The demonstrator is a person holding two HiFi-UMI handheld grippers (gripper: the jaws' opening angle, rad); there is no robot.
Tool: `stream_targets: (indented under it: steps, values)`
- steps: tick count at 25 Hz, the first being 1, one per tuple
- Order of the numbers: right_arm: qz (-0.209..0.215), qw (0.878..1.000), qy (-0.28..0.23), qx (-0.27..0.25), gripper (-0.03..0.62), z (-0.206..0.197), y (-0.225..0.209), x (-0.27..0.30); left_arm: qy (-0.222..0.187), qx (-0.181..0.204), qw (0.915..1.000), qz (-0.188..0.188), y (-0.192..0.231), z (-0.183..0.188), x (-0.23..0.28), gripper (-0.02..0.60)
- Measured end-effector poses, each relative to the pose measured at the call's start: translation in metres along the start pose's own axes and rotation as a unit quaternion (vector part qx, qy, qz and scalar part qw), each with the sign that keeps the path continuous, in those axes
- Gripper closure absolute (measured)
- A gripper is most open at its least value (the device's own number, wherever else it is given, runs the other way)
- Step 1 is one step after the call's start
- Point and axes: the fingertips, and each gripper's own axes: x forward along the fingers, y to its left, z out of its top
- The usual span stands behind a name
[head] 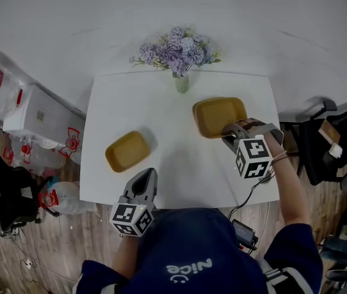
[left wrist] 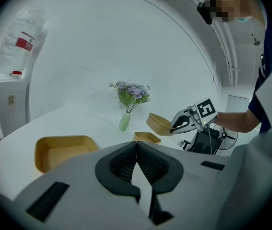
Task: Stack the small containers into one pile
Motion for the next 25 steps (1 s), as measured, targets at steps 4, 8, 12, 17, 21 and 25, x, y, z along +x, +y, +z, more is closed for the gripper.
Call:
stream_targets:
  steps: [4, 8, 12, 17, 21, 25]
  values:
    - [0.009, 1.000, -0.003, -0.013, 0.542, -0.010, -0.013, 0.011, 0.004, -0.006, 0.9998, 0.017, 0.003, -0.005, -0.001, 0.561]
    - [0.017, 0.999, 0.000, -0.029, 0.542, -0.023, -0.023, 0.028, 0.006, -0.011, 0.9993, 0.034, 0.005, -0.007, 0.002, 0.561]
    - [0.030, 0.999, -0.007, -0.040, 0.542, -0.030, -0.029, 0.044, 0.010, -0.016, 0.9984, 0.053, 0.006, -0.010, 0.005, 0.561]
    - [0.045, 0.998, -0.016, -0.043, 0.540, -0.036, -0.030, 0.063, 0.010, -0.043, 0.9955, 0.083, 0.013, -0.018, 0.004, 0.561]
    - [0.062, 0.997, -0.015, -0.048, 0.540, -0.041, -0.026, 0.077, 0.011, -0.052, 0.9931, 0.105, 0.017, -0.024, 0.000, 0.561]
    - [0.077, 0.996, -0.012, -0.048, 0.540, -0.046, -0.024, 0.088, 0.014, -0.052, 0.9912, 0.121, 0.018, -0.028, -0.003, 0.561]
